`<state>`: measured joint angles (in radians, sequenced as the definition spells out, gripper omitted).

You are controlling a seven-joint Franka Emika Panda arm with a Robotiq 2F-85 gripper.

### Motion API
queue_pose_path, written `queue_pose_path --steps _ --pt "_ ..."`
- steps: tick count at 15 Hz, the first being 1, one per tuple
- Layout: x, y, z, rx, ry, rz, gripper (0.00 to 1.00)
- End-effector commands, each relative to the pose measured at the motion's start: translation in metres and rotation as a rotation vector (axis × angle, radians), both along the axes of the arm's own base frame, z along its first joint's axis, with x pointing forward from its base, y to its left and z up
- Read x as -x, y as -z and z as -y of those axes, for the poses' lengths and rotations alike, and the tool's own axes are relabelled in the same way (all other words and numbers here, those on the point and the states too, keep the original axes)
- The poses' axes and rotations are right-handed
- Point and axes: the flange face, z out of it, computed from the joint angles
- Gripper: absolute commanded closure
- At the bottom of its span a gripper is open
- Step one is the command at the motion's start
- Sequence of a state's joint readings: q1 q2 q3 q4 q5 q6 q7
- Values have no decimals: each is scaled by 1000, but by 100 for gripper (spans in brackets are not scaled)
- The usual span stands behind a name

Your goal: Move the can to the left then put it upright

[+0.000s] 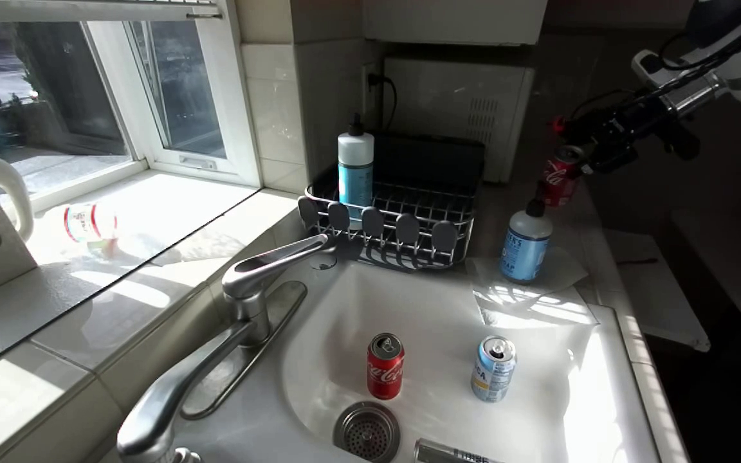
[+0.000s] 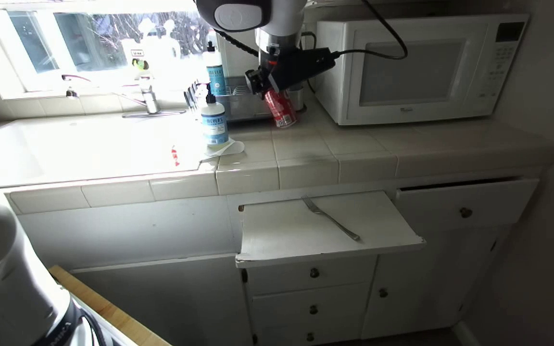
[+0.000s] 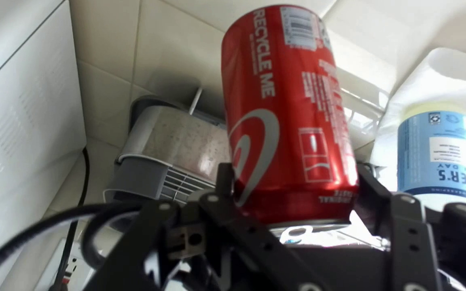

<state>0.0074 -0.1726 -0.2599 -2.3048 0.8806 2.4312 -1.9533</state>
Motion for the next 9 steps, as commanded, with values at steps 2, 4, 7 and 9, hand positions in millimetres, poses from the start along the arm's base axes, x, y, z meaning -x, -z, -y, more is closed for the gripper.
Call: queue_pose_path --steps 2,4,7,9 --pt "5 23 16 -100 -26 -19 54" --pt "6 33 21 -115 -26 -59 54" --pt "5 44 25 -123 -24 -85 54" --pt "4 49 27 -131 -26 -84 54"
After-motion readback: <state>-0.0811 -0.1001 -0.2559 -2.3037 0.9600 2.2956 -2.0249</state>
